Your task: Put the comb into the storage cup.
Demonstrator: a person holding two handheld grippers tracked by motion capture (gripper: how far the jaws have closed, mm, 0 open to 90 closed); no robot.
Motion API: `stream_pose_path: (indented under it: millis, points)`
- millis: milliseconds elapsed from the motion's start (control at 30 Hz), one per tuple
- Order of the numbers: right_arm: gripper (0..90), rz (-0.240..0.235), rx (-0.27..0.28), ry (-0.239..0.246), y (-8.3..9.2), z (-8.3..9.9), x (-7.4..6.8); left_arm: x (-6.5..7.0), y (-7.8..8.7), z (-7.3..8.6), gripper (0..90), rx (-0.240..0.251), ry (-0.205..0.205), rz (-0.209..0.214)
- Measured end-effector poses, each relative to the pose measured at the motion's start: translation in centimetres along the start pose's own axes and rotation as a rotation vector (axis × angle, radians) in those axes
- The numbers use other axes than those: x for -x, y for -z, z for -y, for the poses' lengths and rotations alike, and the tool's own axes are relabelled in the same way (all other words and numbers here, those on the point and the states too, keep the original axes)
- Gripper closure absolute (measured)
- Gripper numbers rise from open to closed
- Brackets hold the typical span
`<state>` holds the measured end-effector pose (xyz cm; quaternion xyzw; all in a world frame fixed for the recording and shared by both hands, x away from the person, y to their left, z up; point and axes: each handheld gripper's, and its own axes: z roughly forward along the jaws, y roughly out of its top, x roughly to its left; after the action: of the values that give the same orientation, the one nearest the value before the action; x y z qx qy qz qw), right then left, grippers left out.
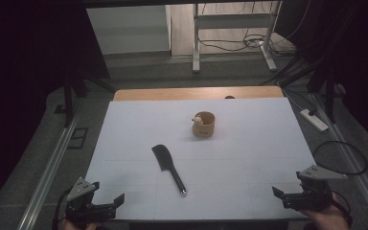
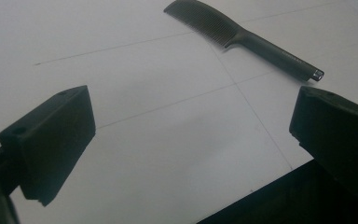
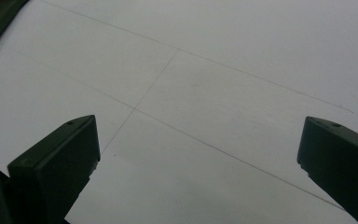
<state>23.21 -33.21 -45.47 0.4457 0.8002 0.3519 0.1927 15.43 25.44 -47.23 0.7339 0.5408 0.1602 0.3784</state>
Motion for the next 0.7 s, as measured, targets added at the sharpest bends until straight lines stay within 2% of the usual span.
stream_pose_path:
  millis: [200, 300, 467, 700]
  points:
    - [0.0, -0.003, -0.001, 0.009, 0.01, 0.02, -0.04, 0.22, -0.03, -0.10, 0.0, -0.006, -0.015, -0.004]
    - [0.0, -0.005, -0.003, 0.008, -0.01, 0.01, -0.03, 0.24, -0.11, -0.25, 0.0, -0.003, -0.005, 0.023]
    - [0.0, -0.006, -0.004, 0.012, -0.05, -0.02, -0.07, 0.60, -0.49, -0.72, 0.0, -0.001, -0.019, 0.056]
    - [0.0, -0.008, -0.006, 0.013, -0.06, -0.02, -0.06, 0.88, -0.98, -0.96, 0.0, -0.015, -0.046, 0.066]
